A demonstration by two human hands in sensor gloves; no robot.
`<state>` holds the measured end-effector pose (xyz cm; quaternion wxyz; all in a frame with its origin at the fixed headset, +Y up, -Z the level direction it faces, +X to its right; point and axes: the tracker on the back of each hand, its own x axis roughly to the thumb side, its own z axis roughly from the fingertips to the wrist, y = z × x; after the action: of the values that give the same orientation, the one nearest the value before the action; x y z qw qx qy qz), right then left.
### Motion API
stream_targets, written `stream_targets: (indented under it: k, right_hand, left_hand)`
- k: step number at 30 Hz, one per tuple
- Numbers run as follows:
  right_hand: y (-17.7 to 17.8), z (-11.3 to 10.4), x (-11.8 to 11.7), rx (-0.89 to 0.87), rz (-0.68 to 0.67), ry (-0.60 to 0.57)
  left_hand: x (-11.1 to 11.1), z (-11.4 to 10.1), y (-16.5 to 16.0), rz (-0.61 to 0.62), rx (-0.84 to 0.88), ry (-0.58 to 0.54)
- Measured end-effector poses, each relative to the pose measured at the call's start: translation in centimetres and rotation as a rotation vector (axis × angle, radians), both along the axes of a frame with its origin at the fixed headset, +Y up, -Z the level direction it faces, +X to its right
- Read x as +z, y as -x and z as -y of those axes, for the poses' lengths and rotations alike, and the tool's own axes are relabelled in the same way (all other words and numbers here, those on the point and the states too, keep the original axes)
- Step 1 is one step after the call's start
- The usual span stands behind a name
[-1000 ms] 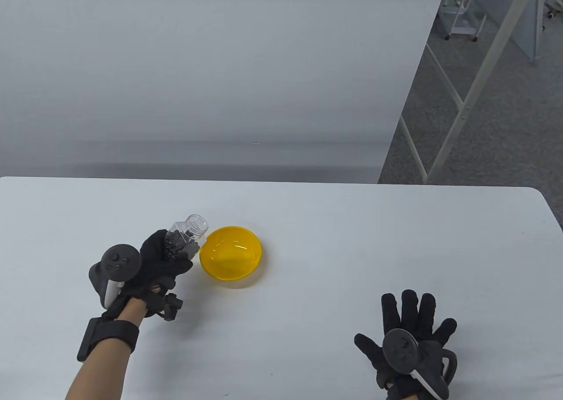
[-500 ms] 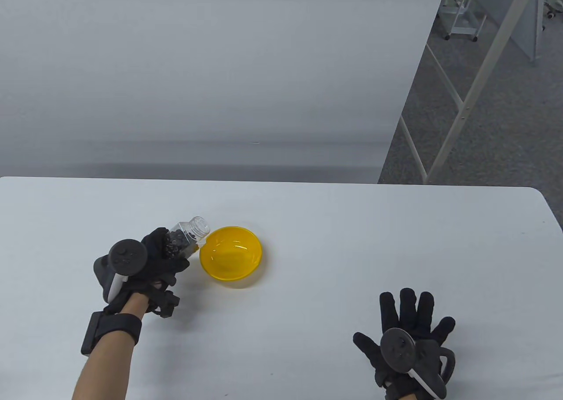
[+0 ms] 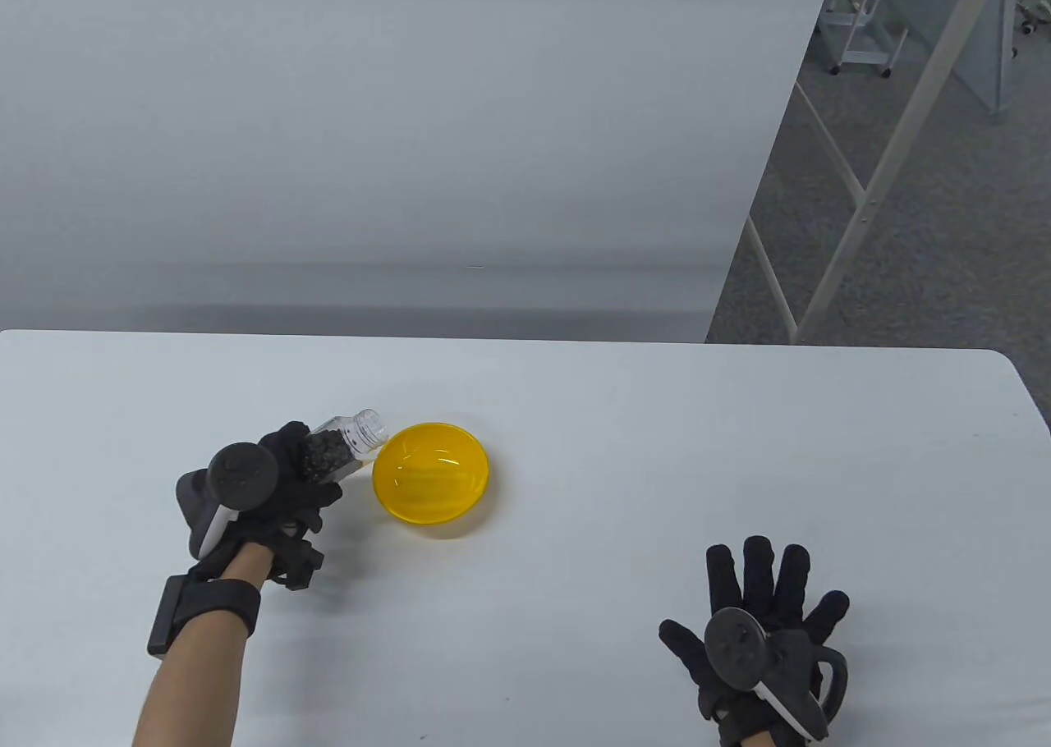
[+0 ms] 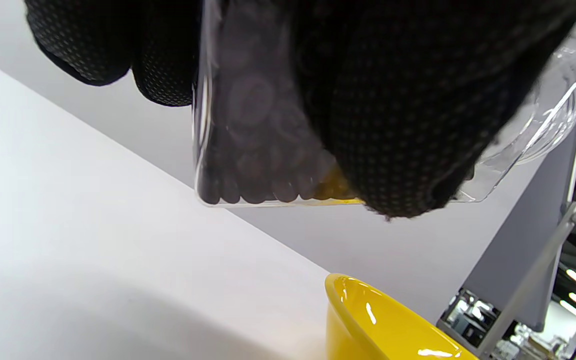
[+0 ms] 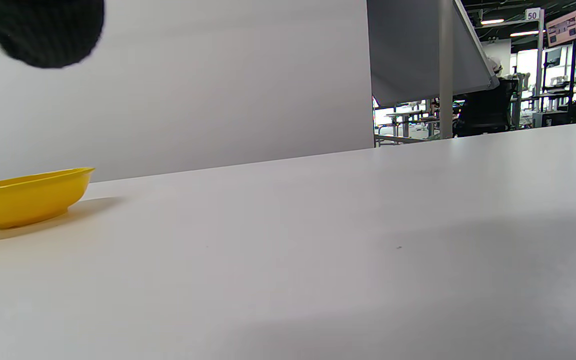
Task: Pour coffee beans from coffee jar into bowl
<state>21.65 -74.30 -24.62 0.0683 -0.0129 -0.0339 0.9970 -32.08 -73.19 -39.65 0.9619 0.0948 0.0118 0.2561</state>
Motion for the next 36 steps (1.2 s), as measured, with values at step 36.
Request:
stream_targets:
  k: [36]
  right_hand:
    - [-0.1, 0.1, 0.0, 0.013, 0.023, 0.018]
  left_hand:
    - [-0.5, -0.9, -3.4, 0.102, -0.362, -0.045]
